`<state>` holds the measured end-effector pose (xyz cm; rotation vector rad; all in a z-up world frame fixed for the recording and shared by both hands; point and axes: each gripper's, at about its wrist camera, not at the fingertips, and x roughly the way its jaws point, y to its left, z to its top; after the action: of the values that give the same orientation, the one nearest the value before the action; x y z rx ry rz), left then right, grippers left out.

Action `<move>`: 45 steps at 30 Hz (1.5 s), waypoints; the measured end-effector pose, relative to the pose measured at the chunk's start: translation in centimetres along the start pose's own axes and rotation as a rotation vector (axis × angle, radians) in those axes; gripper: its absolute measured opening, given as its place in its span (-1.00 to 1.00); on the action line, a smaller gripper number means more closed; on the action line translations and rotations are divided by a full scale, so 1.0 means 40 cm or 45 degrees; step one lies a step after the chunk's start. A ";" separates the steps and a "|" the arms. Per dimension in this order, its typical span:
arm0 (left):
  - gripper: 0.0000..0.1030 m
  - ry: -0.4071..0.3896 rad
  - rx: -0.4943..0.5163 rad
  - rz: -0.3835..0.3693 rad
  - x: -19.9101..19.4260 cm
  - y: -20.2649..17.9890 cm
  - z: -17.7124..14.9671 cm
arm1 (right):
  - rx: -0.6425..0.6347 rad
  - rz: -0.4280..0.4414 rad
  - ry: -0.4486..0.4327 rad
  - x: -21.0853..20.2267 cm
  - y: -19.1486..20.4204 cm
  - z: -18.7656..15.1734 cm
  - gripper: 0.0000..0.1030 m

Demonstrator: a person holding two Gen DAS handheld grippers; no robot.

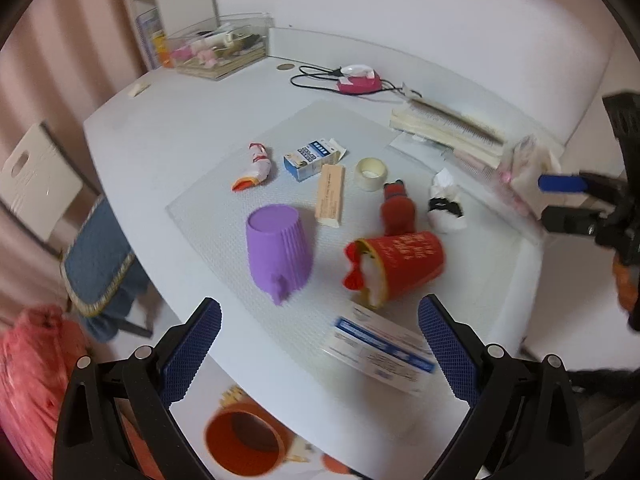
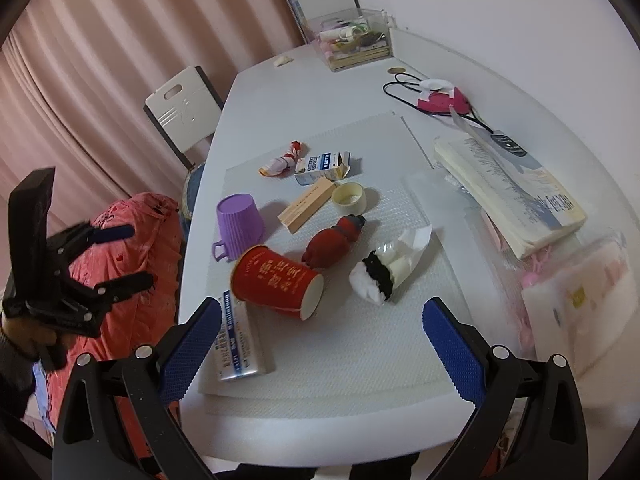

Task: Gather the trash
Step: 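Grasp the purple cup with the left tool while the right tool grasps the tissue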

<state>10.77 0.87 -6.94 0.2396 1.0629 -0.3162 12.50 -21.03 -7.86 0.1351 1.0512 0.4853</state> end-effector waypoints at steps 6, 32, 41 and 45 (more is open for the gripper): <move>0.89 0.061 0.089 -0.040 0.097 0.054 0.034 | 0.080 0.041 0.058 0.079 -0.045 0.020 0.91; 0.32 0.237 0.263 -0.260 0.344 0.126 0.104 | 0.170 -0.004 0.203 0.258 -0.137 0.043 0.58; 0.31 0.241 0.519 -0.385 0.307 0.061 0.169 | 0.132 0.037 0.258 0.284 -0.149 0.042 0.36; 0.31 0.220 0.555 -0.397 0.302 0.036 0.192 | 0.054 0.020 0.297 0.312 -0.147 0.048 0.20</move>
<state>22.96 -2.09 -13.96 0.4989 1.1955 -0.8224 21.03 -20.45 -18.83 0.1260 1.2903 0.5014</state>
